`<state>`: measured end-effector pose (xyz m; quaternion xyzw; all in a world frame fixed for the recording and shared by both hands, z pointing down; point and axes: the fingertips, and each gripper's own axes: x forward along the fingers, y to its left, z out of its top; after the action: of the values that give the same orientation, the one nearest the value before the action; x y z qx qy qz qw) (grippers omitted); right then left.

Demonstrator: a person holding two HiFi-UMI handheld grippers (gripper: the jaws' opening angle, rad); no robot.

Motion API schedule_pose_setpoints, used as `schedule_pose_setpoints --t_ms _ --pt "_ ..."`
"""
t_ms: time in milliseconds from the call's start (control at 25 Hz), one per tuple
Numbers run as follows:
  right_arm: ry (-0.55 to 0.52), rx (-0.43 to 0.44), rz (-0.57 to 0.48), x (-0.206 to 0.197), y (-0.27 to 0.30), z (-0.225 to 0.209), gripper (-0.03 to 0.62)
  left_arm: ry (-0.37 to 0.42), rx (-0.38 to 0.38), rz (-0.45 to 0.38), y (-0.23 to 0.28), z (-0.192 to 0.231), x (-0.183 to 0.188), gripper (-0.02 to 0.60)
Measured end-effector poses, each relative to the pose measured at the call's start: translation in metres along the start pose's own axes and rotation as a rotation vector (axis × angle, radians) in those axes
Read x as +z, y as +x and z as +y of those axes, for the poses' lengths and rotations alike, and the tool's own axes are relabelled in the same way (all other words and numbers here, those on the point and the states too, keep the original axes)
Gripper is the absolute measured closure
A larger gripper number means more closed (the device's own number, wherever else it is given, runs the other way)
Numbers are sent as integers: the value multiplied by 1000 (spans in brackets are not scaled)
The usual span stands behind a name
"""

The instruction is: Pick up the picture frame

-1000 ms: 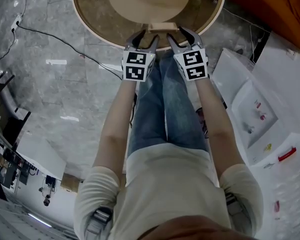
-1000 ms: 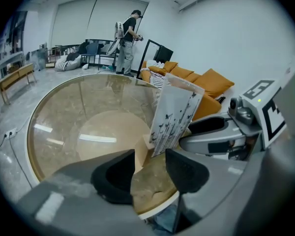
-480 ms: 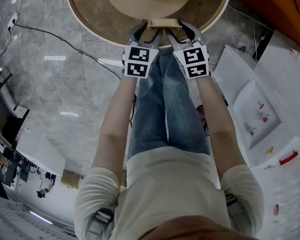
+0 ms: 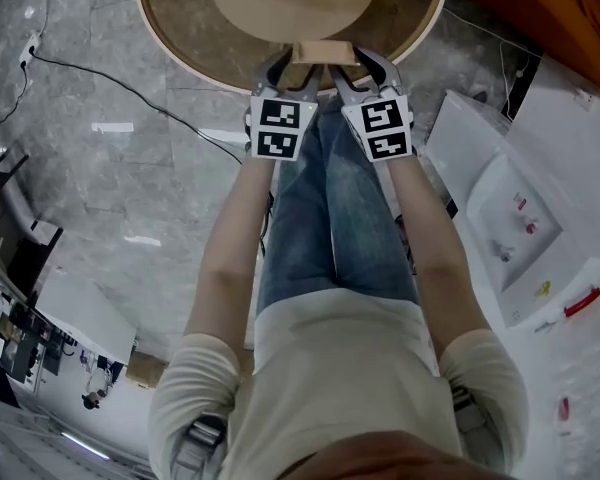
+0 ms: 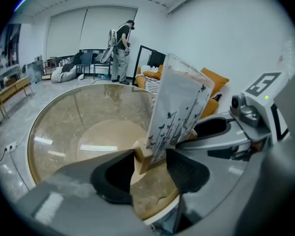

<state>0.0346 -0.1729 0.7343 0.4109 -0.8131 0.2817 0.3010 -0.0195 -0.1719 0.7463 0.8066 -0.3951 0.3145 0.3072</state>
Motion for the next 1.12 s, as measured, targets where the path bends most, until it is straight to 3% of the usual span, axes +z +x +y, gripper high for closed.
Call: schedule_pose_setpoints --t_ms 360,1120 --pt "-12 -43 -45 40 -57 15 414 21 -7 -49 -53 -24 39 385" --pt "-87 -54 -152 110 -181 51 418 25 24 -138 -168 -83 105 385"
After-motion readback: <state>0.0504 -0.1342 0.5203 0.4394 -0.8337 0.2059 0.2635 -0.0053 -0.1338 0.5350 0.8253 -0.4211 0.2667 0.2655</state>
